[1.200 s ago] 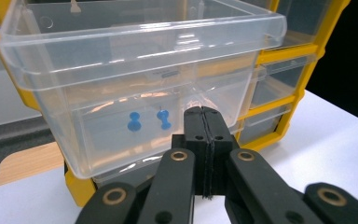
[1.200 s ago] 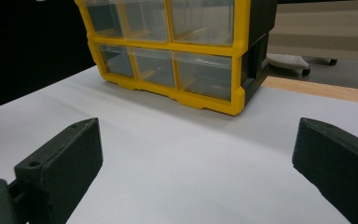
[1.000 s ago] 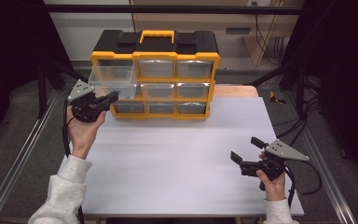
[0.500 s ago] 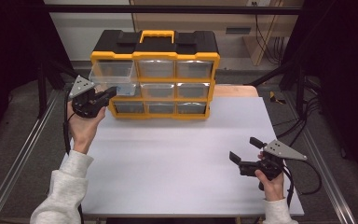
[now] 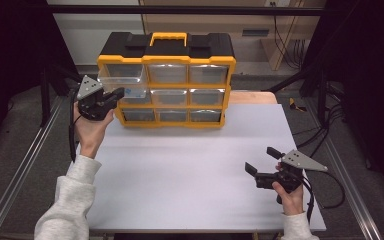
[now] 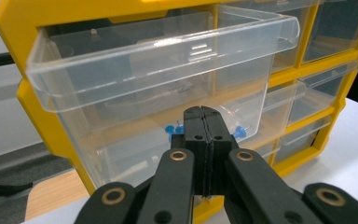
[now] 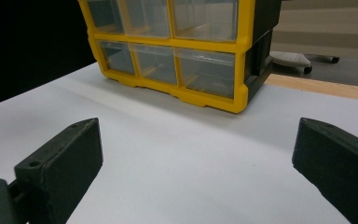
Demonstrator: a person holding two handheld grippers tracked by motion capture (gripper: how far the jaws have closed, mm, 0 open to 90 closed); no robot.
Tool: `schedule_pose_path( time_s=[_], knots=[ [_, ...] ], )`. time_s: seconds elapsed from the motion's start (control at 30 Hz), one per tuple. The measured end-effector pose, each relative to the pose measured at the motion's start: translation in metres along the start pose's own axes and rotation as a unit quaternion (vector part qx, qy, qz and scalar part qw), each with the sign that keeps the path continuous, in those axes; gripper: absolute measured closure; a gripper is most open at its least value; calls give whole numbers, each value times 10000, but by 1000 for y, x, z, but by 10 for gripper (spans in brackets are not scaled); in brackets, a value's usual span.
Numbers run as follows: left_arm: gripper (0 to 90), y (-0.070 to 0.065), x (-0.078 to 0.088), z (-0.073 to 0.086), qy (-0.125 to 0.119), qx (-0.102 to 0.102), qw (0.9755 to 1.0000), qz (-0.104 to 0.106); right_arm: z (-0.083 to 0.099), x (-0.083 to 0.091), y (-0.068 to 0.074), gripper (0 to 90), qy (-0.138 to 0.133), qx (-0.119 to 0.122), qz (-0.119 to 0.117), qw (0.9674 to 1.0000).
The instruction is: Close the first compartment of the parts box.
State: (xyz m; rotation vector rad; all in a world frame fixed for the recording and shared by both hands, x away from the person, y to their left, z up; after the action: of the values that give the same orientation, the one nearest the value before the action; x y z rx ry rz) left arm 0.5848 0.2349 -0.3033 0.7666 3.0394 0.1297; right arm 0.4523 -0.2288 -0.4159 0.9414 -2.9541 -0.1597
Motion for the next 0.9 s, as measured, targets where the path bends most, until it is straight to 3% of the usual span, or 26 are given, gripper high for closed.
schedule_pose_path(
  time_s=[0.9],
  knots=[
    [900,14,-21,3,-33,-228,9997,-110,0,-1,1,20,-5,-33,-14,10000]
  ],
)
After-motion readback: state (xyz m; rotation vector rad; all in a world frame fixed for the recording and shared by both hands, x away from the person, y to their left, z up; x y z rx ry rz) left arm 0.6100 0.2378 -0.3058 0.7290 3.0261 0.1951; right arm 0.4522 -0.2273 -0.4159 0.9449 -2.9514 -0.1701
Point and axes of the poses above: each handheld gripper's, and its own axes: x roughly backward along the jaws, z roughly out of its underside, y roughly to its left, the point moved 4 cm from there along -x, roughly forward along the jaws, and after that the axes turned 15 degrees about -y, right-handed, at the moved point
